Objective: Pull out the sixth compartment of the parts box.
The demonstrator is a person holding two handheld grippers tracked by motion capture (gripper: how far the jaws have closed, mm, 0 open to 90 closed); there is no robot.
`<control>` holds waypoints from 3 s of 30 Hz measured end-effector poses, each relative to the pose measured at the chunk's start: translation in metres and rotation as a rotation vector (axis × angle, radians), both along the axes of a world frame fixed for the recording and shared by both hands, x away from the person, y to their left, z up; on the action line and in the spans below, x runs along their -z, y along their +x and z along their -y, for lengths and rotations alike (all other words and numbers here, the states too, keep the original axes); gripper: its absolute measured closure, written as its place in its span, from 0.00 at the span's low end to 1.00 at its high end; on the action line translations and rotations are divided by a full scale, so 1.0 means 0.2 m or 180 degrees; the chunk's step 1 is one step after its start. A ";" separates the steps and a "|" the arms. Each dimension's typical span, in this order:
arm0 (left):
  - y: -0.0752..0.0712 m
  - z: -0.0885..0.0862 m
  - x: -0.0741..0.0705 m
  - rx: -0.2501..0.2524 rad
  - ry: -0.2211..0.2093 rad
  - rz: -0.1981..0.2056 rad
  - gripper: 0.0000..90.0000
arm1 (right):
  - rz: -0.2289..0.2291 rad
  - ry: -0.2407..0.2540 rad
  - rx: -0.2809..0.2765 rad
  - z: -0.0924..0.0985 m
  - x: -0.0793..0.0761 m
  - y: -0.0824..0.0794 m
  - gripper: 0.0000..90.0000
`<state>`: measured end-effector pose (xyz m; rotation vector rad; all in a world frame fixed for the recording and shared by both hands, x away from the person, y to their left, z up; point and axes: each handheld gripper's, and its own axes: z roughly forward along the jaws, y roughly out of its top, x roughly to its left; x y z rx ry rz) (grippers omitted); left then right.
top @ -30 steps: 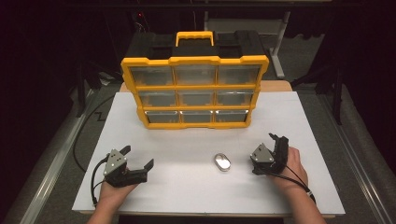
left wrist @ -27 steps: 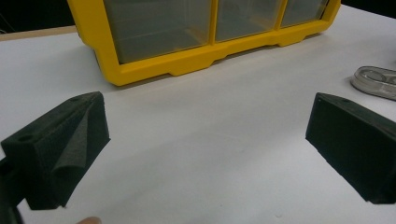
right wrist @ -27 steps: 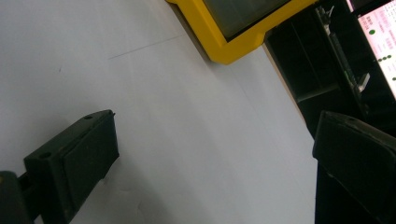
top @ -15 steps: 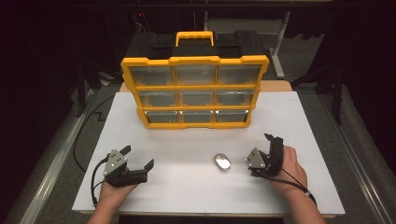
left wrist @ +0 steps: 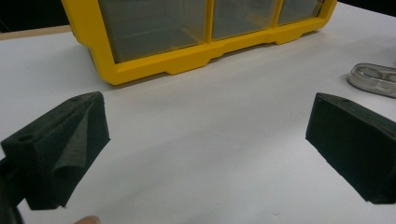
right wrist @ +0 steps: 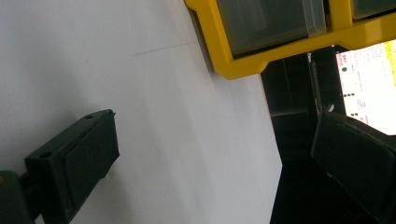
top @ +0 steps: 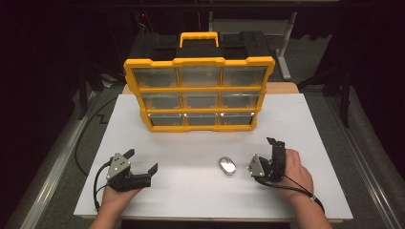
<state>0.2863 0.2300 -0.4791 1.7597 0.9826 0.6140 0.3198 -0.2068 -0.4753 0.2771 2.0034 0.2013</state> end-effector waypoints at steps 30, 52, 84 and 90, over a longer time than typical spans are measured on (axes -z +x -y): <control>0.00 0.03 0.02 0.0113 0.0081 -0.0014 0.00 | 0.0167 -0.0425 -0.0102 -0.06 0.00 -0.03 0.13; 0.01 0.02 0.02 0.0145 0.0035 0.0006 0.01 | 0.0292 -0.0363 -0.0082 -0.16 -0.01 0.03 0.35; 0.01 0.02 0.02 0.0236 0.0075 -0.0043 0.00 | 0.0731 -0.0393 -0.0070 -0.31 -0.21 0.20 0.56; 0.01 0.02 0.02 0.0239 0.0075 -0.0031 0.00 | 0.0803 -0.0323 -0.0047 -0.32 -0.28 0.22 0.60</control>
